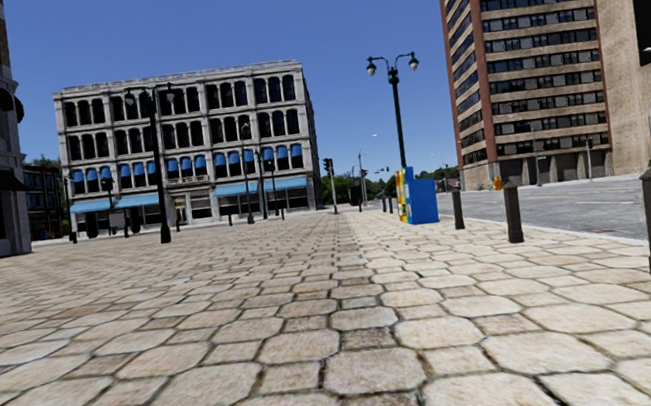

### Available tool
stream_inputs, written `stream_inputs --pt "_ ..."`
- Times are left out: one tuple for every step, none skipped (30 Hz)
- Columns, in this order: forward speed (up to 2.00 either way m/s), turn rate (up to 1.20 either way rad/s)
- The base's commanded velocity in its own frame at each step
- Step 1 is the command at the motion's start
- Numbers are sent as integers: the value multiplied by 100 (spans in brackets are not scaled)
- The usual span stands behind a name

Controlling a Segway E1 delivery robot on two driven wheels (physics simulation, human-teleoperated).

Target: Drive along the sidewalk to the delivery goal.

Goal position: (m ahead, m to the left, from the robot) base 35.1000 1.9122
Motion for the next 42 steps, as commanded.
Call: stream_inputs --pt "200 0" --pt "200 0" --pt "200 0" --pt "200 0" --pt "200 0" --pt "200 0" --pt "200 0" --pt "200 0" --pt "200 0" --pt "200 0" --pt "200 0" --pt "200 0" --pt "200 0" --pt "200 0" --pt "200 0" --pt "200 0" --pt "200 0" --pt "200 0" --pt "200 0" --pt "200 0" --pt "200 0" --pt "200 0" --pt "200 0" --pt "200 0" --pt "200 0" --pt "200 0" --pt "200 0" --pt "200 0" --pt "200 0" --pt "200 0" --pt "200 0" --pt "200 0" --pt "200 0" --pt "200 0" --pt "200 0" --pt "200 0" --pt "200 0" --pt "200 0" --pt "200 0" --pt "200 0" --pt "200 0" --pt "200 0"
